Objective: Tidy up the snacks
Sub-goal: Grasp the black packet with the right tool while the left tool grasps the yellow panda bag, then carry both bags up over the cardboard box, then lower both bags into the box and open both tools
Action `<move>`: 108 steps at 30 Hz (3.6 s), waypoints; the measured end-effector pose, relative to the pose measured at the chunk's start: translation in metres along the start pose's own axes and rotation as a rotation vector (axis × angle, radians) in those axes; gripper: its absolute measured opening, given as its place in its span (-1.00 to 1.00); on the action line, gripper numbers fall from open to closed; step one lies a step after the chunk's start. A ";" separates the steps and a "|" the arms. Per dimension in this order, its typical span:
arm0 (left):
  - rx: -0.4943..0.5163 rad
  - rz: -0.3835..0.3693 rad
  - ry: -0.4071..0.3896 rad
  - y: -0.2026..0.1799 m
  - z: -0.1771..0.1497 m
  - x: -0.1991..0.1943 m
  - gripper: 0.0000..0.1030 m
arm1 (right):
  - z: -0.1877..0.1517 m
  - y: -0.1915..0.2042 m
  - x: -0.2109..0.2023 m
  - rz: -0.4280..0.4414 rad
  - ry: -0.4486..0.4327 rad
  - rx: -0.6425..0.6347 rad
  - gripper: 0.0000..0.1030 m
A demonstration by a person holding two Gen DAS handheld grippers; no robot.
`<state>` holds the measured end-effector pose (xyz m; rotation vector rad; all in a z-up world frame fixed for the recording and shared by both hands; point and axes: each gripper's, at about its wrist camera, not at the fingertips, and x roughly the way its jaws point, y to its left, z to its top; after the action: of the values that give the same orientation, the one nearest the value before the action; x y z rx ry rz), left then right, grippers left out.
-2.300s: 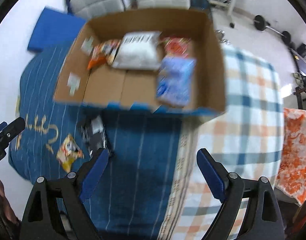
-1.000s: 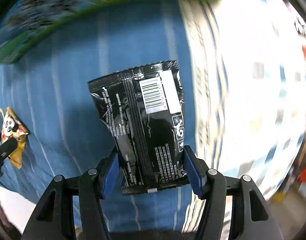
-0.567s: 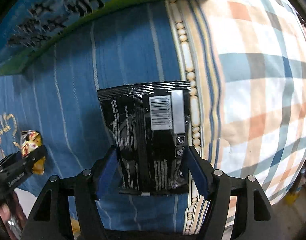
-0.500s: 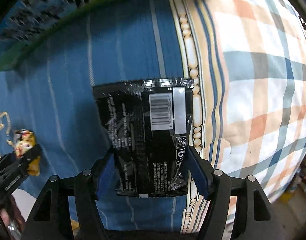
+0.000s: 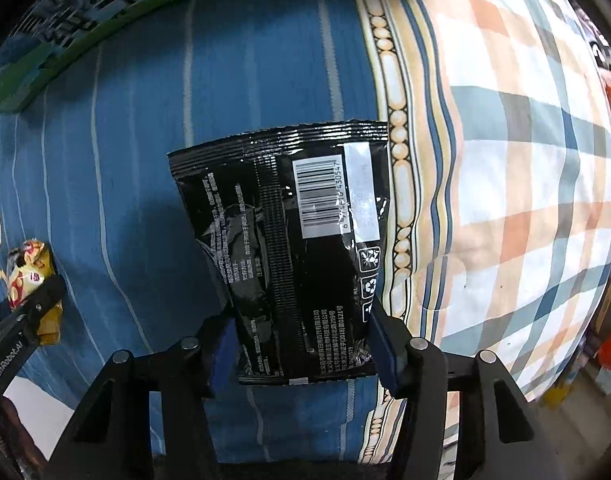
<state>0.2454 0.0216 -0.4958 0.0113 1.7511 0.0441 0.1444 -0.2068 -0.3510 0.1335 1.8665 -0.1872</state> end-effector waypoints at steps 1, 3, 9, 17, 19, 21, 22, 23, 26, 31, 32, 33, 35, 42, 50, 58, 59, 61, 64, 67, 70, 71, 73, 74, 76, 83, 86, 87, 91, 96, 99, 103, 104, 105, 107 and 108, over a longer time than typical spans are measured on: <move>0.002 0.002 -0.007 -0.003 -0.002 -0.003 -0.17 | 0.005 0.006 0.003 -0.001 -0.003 -0.006 0.11; 0.004 0.002 -0.019 -0.010 -0.008 -0.009 -0.17 | 0.003 0.011 0.002 -0.001 -0.006 -0.026 0.08; 0.027 -0.003 -0.092 -0.028 -0.028 -0.046 -0.17 | -0.008 0.018 -0.017 0.053 -0.021 -0.056 0.02; 0.060 -0.032 -0.236 -0.052 -0.050 -0.120 -0.17 | -0.039 0.016 -0.074 0.122 -0.140 -0.107 -0.02; 0.066 -0.044 -0.275 -0.057 -0.055 -0.144 -0.17 | -0.046 0.016 -0.096 0.137 -0.183 -0.121 -0.02; 0.067 -0.054 -0.304 -0.051 -0.048 -0.159 -0.17 | -0.053 0.014 -0.122 0.156 -0.231 -0.133 -0.02; 0.066 -0.059 -0.323 -0.052 -0.047 -0.171 -0.17 | -0.057 0.007 -0.130 0.159 -0.247 -0.139 -0.02; 0.065 -0.064 -0.336 -0.050 -0.045 -0.179 -0.17 | -0.057 0.004 -0.143 0.164 -0.270 -0.144 -0.02; 0.066 -0.071 -0.379 -0.049 -0.039 -0.199 -0.17 | -0.070 -0.006 -0.177 0.179 -0.325 -0.154 -0.02; 0.067 -0.097 -0.442 -0.042 -0.030 -0.229 -0.17 | -0.073 -0.015 -0.222 0.217 -0.382 -0.157 -0.02; 0.066 -0.101 -0.451 -0.042 -0.031 -0.233 -0.17 | -0.067 -0.018 -0.228 0.223 -0.387 -0.157 -0.02; 0.066 -0.104 -0.461 -0.043 -0.029 -0.236 -0.17 | -0.067 -0.023 -0.235 0.232 -0.393 -0.158 -0.02; 0.068 -0.103 -0.482 -0.045 -0.027 -0.247 -0.17 | -0.067 -0.026 -0.244 0.256 -0.401 -0.156 -0.02; 0.070 -0.095 -0.504 -0.046 -0.001 -0.260 -0.17 | -0.041 -0.019 -0.250 0.317 -0.434 -0.150 -0.02; 0.075 -0.114 -0.457 -0.041 0.067 -0.254 -0.17 | 0.012 -0.007 -0.264 0.341 -0.464 -0.162 -0.02; 0.057 -0.192 -0.290 -0.033 0.142 -0.215 -0.17 | 0.087 0.013 -0.244 0.343 -0.403 -0.151 -0.02; 0.046 -0.209 -0.255 -0.032 0.152 -0.205 -0.17 | 0.098 0.015 -0.237 0.348 -0.386 -0.142 -0.02; 0.041 -0.210 -0.201 -0.033 0.169 -0.188 -0.17 | 0.120 0.019 -0.222 0.353 -0.349 -0.129 -0.02; 0.029 -0.212 -0.128 -0.031 0.189 -0.161 -0.17 | 0.144 0.025 -0.201 0.348 -0.304 -0.114 -0.02; 0.030 -0.209 -0.046 -0.032 0.205 -0.131 -0.17 | 0.165 0.032 -0.177 0.338 -0.255 -0.109 -0.02; 0.043 -0.185 0.008 -0.035 0.216 -0.108 -0.16 | 0.179 0.040 -0.154 0.317 -0.210 -0.117 -0.02; 0.045 -0.176 0.027 -0.037 0.218 -0.100 -0.16 | 0.183 0.042 -0.147 0.312 -0.193 -0.119 -0.02; 0.065 -0.162 0.073 -0.041 0.221 -0.086 -0.16 | 0.190 0.046 -0.134 0.304 -0.166 -0.126 -0.02; 0.067 -0.160 0.086 -0.043 0.222 -0.080 -0.16 | 0.194 0.048 -0.127 0.303 -0.148 -0.124 -0.02; 0.075 -0.150 0.099 -0.045 0.223 -0.070 -0.16 | 0.198 0.051 -0.117 0.304 -0.121 -0.124 -0.02; 0.079 -0.120 0.117 -0.044 0.225 -0.054 -0.16 | 0.210 0.068 -0.093 0.273 -0.068 -0.140 0.00; 0.058 -0.123 0.158 -0.040 0.223 -0.046 -0.13 | 0.212 0.073 -0.085 0.267 -0.056 -0.130 0.02; 0.052 -0.122 0.164 -0.038 0.222 -0.042 -0.12 | 0.213 0.074 -0.082 0.266 -0.052 -0.128 0.02; 0.042 -0.123 0.164 -0.031 0.217 -0.041 -0.11 | 0.217 0.077 -0.076 0.243 -0.049 -0.121 0.05; 0.054 -0.116 0.142 -0.032 0.215 -0.062 -0.08 | 0.216 0.076 -0.078 0.234 -0.050 -0.118 0.07; 0.053 -0.126 0.127 -0.034 0.208 -0.069 -0.02 | 0.214 0.073 -0.079 0.233 -0.050 -0.123 0.11; 0.063 -0.120 0.096 -0.033 0.200 -0.084 -0.01 | 0.209 0.076 -0.088 0.237 -0.059 -0.136 0.21; 0.062 -0.117 0.084 -0.035 0.196 -0.089 -0.01 | 0.207 0.075 -0.091 0.237 -0.063 -0.138 0.21; 0.061 -0.110 0.070 -0.033 0.193 -0.094 0.00 | 0.206 0.075 -0.094 0.235 -0.071 -0.140 0.21; 0.065 -0.100 0.036 -0.028 0.186 -0.106 0.06 | 0.202 0.072 -0.101 0.232 -0.091 -0.142 0.28; 0.064 -0.091 0.018 -0.027 0.182 -0.111 0.07 | 0.197 0.067 -0.106 0.230 -0.101 -0.142 0.30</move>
<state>0.4449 -0.0052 -0.4205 -0.0226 1.7688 -0.0782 0.3725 -0.1799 -0.3113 0.2349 1.7417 0.0958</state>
